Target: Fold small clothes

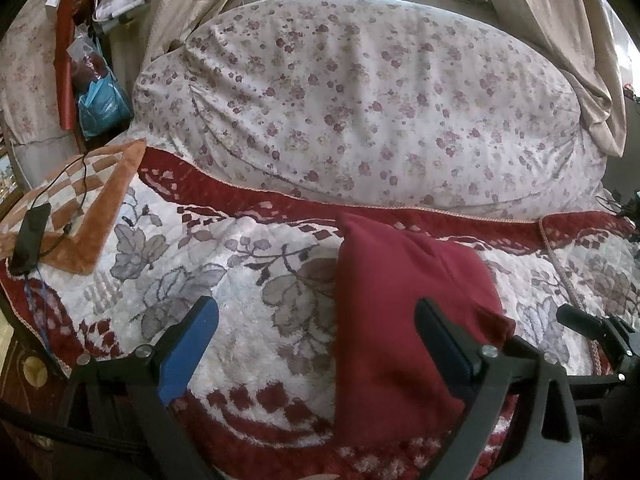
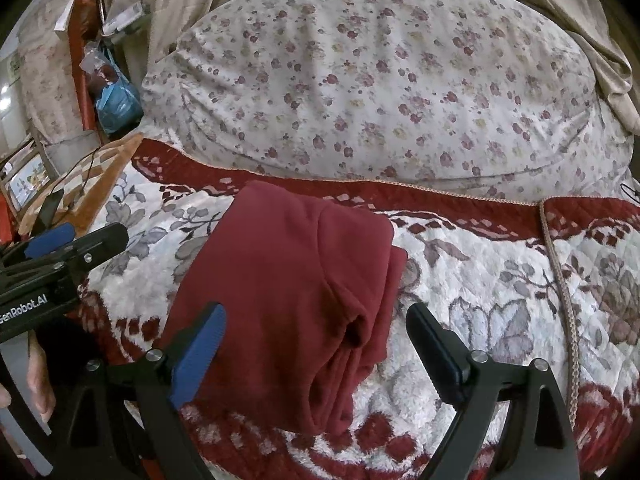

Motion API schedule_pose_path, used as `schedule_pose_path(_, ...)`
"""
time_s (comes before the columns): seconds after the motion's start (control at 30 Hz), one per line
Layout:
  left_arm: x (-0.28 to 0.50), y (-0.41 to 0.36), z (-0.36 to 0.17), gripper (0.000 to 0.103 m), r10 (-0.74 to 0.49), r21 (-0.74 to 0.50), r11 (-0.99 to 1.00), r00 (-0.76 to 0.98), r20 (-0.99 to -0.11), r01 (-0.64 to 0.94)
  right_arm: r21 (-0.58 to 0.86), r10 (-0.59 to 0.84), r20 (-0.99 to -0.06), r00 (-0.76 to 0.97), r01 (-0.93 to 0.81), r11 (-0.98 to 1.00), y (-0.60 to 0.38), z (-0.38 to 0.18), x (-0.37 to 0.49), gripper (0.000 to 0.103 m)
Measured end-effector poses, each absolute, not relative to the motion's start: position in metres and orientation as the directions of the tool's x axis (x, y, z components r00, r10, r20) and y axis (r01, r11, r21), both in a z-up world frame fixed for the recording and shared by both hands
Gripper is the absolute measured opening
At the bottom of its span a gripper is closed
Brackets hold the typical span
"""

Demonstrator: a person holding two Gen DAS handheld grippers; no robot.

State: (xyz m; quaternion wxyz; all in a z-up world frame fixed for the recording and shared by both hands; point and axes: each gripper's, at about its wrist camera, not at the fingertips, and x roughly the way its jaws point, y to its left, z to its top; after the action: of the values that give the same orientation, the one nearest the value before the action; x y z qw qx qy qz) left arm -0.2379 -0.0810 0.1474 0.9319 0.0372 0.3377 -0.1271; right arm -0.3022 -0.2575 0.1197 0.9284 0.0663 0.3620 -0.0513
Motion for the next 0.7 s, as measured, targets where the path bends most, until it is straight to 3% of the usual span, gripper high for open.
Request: schedule_pose_path(0.7,-0.2359,-0.0825,0.1443,0.098,-0.212,-0.01,0.963,0.733,-0.647,0.27,0.097,-0.04,-0.694,0.719,0.148,0.984,-0.26,0.1118,-0.2991,0.095)
